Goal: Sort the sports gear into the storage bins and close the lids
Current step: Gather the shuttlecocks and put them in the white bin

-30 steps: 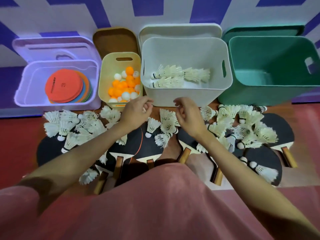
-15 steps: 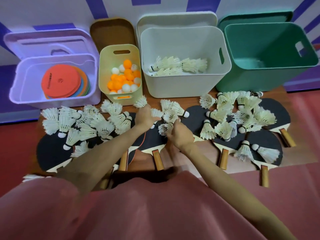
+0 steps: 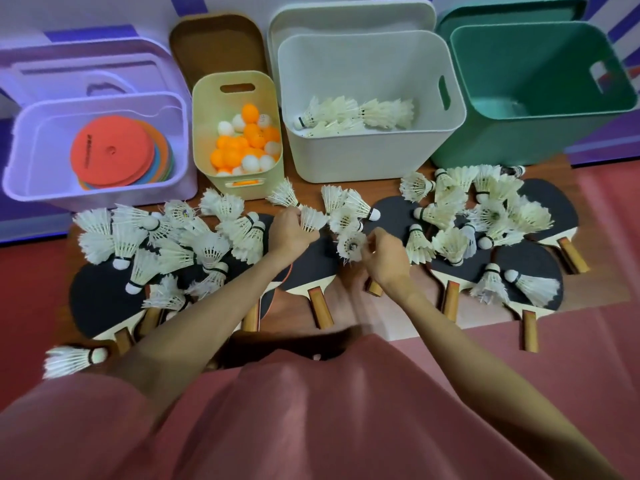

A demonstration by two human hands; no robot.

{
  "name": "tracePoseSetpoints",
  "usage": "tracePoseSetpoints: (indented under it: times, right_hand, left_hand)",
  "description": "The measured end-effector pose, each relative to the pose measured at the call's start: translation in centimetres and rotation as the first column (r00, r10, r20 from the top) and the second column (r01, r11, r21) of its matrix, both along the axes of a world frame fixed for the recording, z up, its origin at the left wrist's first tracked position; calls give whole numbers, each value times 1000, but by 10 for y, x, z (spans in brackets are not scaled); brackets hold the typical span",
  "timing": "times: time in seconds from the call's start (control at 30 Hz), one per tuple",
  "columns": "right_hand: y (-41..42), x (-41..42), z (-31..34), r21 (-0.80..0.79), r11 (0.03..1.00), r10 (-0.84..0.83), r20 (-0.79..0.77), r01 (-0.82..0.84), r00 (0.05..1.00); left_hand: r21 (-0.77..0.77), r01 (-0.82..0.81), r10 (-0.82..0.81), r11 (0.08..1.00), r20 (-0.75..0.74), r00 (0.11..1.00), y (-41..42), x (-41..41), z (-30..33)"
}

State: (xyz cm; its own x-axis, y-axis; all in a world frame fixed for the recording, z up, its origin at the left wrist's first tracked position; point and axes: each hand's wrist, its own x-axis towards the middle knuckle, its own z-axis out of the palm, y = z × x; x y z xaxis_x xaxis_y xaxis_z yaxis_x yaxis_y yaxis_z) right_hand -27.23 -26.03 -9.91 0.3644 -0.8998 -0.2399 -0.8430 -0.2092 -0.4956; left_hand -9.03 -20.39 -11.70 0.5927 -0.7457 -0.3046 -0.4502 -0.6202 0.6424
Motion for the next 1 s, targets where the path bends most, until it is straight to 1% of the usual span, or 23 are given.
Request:
tracePoseSetpoints:
  times: [0.1, 0.2, 0.23, 0.3, 0.37, 0.43, 0.5, 0.63, 0.77, 0.83, 0.9, 0.97, 1.0]
  right_hand:
    - [-3, -10, 12, -2, 998, -60, 157, 61, 986]
    - [-5, -14, 30, 30, 989, -146, 361, 145, 921]
    - [-7, -14, 33, 68, 983, -181, 428, 168, 885]
    - [-8, -9, 40, 214, 961, -266, 552, 174, 791]
    - [-8, -1, 47, 338, 933, -316, 599, 126, 735]
    - [-6, 9, 50, 378, 923, -301, 603, 67, 739]
    - [-5, 18, 51, 364, 931, -256, 585, 32, 770]
    - [-4, 34, 43, 371, 929, -205, 519, -3, 830]
    - [-7, 42, 43, 388, 918, -144, 529, -87, 836]
    - [-11, 42, 45, 351, 930, -106, 536, -106, 838]
    - [-18, 40, 41, 290, 953, -76, 515, -90, 854]
    - [-24, 37, 30, 197, 979, -36, 418, -52, 908]
    - [-27, 35, 24, 141, 989, -11, 335, -39, 942]
  left_hand:
    - [-121, 15, -22, 993, -56, 998, 19, 0, 10]
    - [-232, 57, -72, 971, -57, 996, 34, 2, 16]
    - [-257, 64, -83, 964, -63, 995, 37, 3, 18]
    - [-297, 97, -121, 950, -66, 990, 41, 3, 22]
    - [-322, 117, -153, 939, -88, 984, 43, 3, 27]
    - [-339, 93, -148, 936, -142, 979, 45, 1, 29]
    - [-347, 65, -136, 936, -186, 973, 46, -1, 30]
    - [-349, 38, -124, 936, -227, 966, 45, -6, 29]
    - [-342, -24, -81, 939, -291, 953, 45, -8, 30]
    - [-335, -74, -42, 939, -326, 944, 47, -6, 32]
    - [-330, -121, 0, 936, -343, 939, 49, -4, 33]
    - [-323, -154, 29, 934, -360, 933, 52, -3, 34]
    - [-317, -163, 37, 934, -368, 929, 54, -3, 35]
